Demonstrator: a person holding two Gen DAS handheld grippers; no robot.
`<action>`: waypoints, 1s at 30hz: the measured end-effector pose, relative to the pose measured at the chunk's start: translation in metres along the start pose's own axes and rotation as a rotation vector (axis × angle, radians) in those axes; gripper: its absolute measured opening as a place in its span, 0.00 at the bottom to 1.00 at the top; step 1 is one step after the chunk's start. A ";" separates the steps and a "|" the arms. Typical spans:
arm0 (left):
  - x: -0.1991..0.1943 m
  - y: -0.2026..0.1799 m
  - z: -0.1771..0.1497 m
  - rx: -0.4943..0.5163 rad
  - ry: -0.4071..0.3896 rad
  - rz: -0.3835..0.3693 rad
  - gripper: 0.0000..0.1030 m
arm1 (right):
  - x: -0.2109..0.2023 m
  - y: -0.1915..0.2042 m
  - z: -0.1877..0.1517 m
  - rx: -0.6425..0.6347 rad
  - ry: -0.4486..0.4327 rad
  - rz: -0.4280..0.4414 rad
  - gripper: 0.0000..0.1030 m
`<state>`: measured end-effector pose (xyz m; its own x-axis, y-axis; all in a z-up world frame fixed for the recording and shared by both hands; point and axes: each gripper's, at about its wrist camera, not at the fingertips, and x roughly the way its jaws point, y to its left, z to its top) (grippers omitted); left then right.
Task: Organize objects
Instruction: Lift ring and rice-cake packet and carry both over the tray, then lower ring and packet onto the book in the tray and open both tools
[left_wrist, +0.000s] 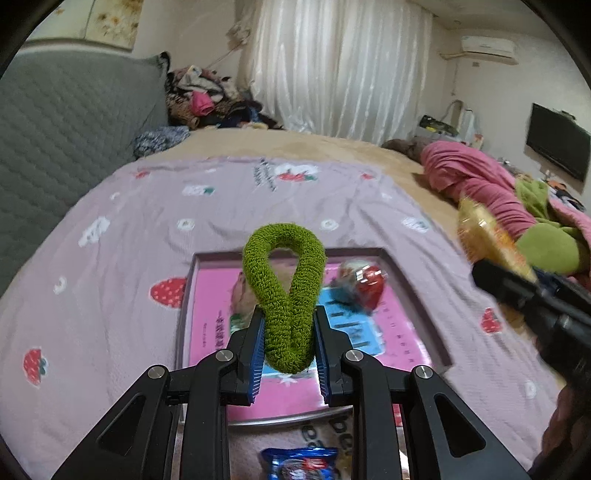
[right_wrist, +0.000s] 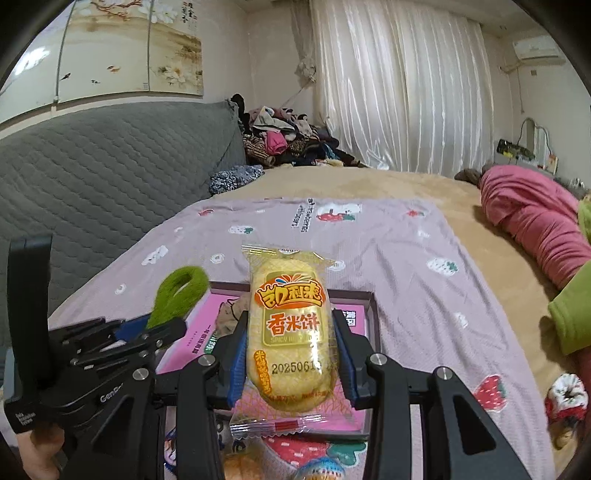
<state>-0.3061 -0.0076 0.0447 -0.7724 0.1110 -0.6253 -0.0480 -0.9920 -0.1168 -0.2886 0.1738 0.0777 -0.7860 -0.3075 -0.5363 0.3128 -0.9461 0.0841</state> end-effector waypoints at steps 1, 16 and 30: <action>0.007 0.004 -0.002 -0.002 0.007 0.003 0.23 | 0.006 -0.003 -0.001 0.004 0.007 0.002 0.40; 0.071 0.024 -0.026 -0.007 0.107 0.029 0.24 | 0.089 -0.023 -0.041 0.008 0.162 -0.012 0.40; 0.090 0.026 -0.040 -0.015 0.183 0.031 0.24 | 0.117 -0.023 -0.059 -0.023 0.296 -0.037 0.40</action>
<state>-0.3514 -0.0207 -0.0459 -0.6453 0.0912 -0.7585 -0.0159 -0.9942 -0.1060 -0.3566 0.1657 -0.0370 -0.6083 -0.2264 -0.7607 0.3016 -0.9525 0.0423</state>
